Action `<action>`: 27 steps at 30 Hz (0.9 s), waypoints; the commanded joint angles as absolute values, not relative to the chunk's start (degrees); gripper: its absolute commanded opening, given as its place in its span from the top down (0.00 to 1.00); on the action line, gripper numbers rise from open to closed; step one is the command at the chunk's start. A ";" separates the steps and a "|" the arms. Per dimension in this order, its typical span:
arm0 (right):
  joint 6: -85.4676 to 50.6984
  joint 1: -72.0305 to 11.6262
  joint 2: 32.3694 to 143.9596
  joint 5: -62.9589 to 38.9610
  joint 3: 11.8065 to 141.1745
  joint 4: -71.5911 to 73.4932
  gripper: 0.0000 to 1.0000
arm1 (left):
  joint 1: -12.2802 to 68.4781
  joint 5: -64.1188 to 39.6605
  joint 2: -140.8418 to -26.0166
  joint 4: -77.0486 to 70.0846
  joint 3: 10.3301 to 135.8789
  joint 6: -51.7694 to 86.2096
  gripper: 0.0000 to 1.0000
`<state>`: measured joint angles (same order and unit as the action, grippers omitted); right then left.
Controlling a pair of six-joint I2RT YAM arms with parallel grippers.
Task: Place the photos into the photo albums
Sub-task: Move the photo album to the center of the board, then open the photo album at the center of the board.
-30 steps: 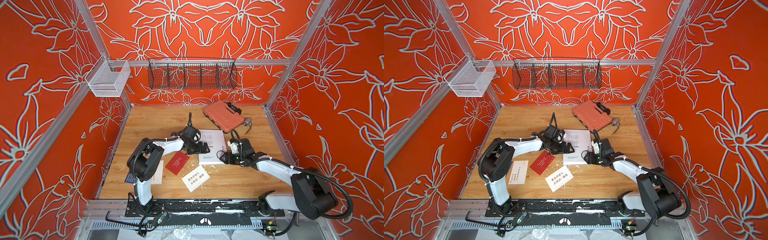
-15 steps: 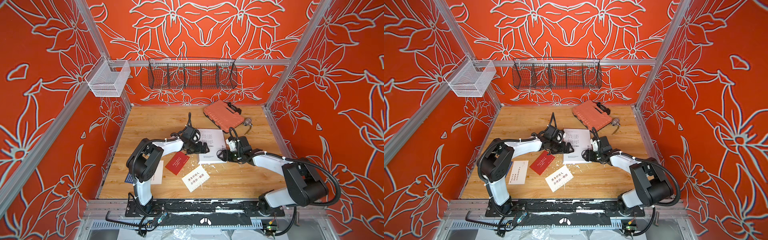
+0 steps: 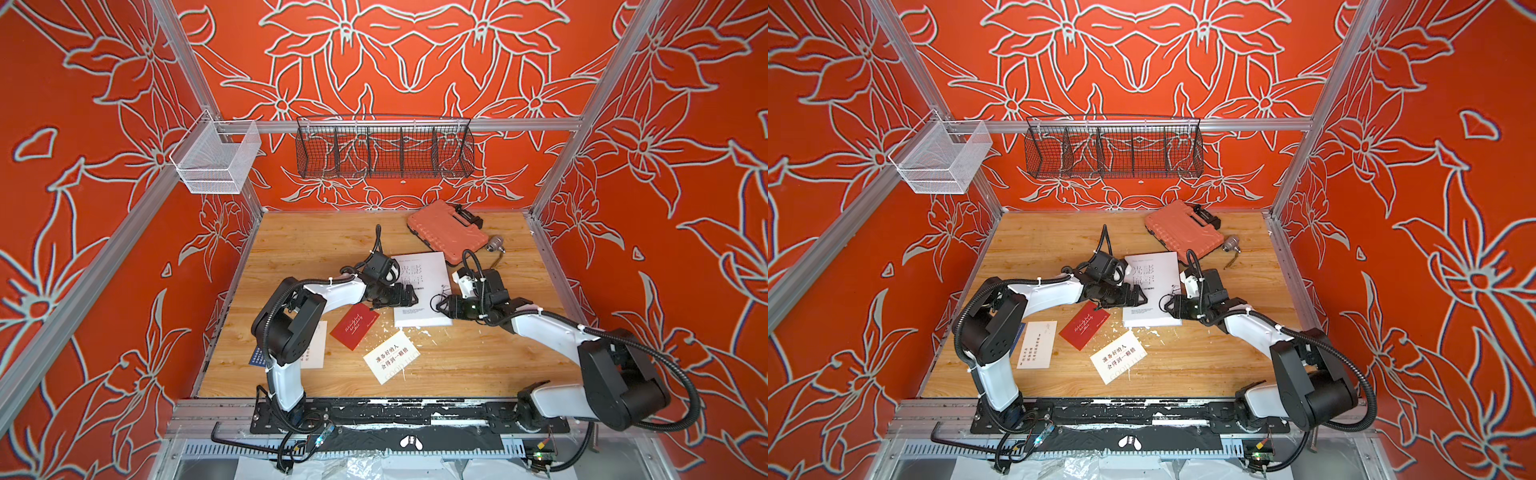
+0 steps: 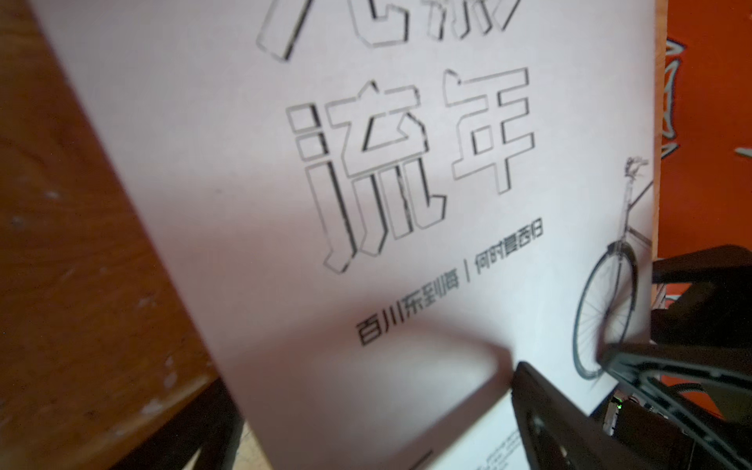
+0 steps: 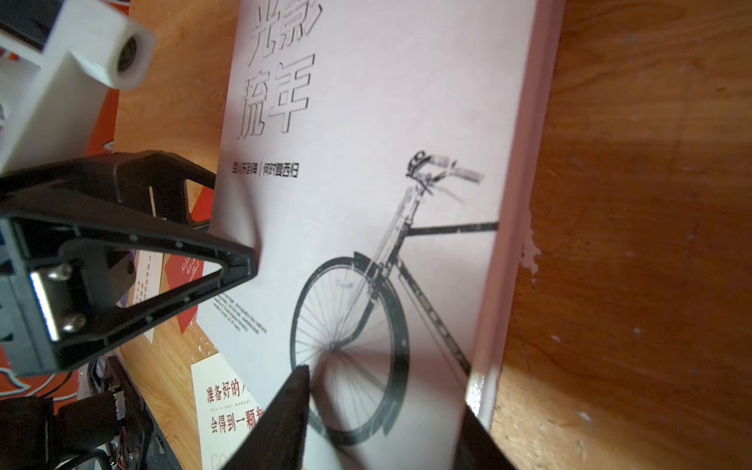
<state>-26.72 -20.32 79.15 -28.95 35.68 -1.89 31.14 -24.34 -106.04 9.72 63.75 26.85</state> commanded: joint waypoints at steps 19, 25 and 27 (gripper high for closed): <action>-34.09 -21.10 79.49 -37.37 39.50 1.21 1.00 | 27.60 -30.92 -103.96 7.14 62.34 27.50 0.03; -35.55 -21.10 73.06 -33.97 35.41 -5.06 1.00 | 28.99 -33.26 -104.35 6.57 61.16 27.98 0.03; -35.72 -21.09 70.51 -32.33 34.13 -6.63 1.00 | 29.82 -33.57 -104.72 7.71 61.99 27.47 0.03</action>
